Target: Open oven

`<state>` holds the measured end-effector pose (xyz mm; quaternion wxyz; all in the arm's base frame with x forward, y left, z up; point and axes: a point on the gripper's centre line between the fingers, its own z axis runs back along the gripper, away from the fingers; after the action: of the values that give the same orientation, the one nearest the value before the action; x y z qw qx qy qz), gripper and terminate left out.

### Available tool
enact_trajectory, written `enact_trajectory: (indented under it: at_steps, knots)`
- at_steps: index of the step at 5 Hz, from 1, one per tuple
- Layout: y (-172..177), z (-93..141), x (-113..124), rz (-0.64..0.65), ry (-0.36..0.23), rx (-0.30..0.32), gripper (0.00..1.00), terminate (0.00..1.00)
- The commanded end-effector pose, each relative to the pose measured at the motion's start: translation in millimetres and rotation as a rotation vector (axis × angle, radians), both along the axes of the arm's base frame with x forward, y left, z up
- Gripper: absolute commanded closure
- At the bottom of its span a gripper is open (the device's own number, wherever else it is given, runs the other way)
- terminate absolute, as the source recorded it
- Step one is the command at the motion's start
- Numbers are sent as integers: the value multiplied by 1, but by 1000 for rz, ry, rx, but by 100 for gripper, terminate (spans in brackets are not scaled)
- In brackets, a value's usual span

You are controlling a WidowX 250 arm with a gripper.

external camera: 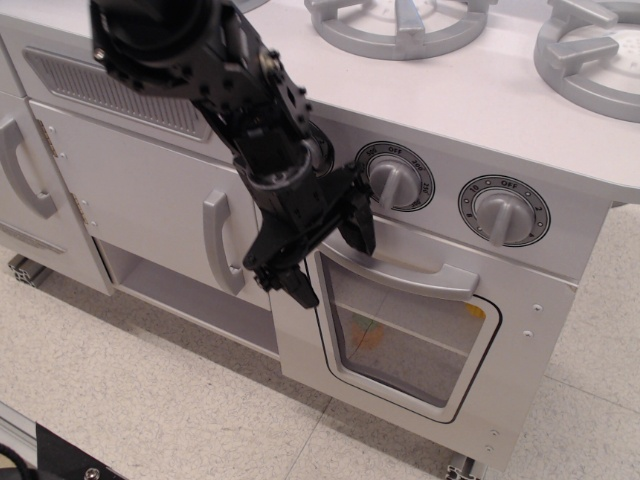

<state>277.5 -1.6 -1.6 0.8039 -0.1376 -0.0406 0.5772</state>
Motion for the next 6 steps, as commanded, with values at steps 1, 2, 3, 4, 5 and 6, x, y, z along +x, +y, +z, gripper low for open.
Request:
enact_trajectory:
  at_steps: [1, 2, 3, 4, 5, 6]
  knots:
    - [-4, -9, 16, 16, -97, 23, 0, 0]
    - [1, -15, 16, 41, -91, 36, 0, 0]
    - [3, -11, -3, 15, -42, 36, 0, 0]
    - [7, 3, -23, -9, 2, 63, 0, 0]
    - [14, 18, -37, -47, 31, 85, 0, 0]
    - [21, 38, -47, -81, 83, 129, 0, 0]
